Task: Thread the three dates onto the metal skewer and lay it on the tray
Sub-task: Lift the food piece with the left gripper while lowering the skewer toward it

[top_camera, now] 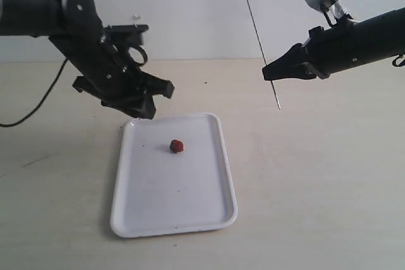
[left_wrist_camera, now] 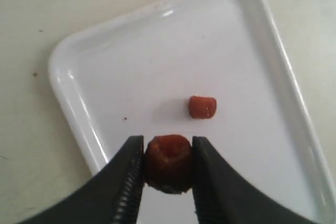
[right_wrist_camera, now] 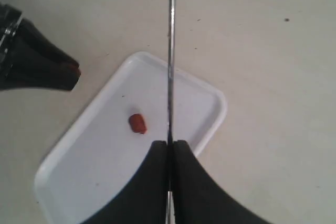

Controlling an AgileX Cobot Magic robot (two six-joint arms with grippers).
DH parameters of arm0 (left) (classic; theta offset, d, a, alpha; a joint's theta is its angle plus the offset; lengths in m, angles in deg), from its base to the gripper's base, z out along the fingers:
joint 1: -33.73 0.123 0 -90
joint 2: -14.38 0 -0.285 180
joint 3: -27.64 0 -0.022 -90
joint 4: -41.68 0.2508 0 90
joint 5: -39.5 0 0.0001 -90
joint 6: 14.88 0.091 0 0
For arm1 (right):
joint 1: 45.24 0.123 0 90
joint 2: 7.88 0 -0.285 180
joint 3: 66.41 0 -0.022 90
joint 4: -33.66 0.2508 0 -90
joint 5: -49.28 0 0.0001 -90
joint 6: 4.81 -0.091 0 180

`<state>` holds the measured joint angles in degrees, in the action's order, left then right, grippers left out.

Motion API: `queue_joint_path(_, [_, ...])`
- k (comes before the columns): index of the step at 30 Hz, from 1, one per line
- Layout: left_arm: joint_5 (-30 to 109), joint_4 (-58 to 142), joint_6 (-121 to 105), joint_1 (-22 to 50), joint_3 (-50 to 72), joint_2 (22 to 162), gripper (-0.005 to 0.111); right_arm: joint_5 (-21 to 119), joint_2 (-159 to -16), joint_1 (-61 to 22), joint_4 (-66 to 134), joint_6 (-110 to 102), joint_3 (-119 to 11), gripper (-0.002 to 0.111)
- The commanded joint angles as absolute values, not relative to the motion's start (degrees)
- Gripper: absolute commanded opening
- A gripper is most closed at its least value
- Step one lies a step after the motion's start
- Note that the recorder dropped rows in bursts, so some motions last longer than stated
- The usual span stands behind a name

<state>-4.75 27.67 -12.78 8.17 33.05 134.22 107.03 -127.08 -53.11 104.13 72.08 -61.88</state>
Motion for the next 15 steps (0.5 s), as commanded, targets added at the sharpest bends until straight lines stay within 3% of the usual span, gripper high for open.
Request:
queue_joint_path(1, [-3.66, 18.8, -7.57, 13.75, 33.03, 130.46, 0.032, 110.9, -126.44, -50.89, 103.95, 69.06, -61.51, 0.0])
queue_joint_path(9, [-1.57, -5.08, 5.03, 24.81, 33.03, 128.48, 0.031, 111.24, -126.44, -42.27, 103.02, 66.68, -55.97, 0.0])
queue_joint_path(15, [-2.72, -16.76, 11.75, 28.89, 33.03, 128.83, 0.031, 110.07, -126.44, -34.83, 102.23, 63.64, -54.14, 0.0])
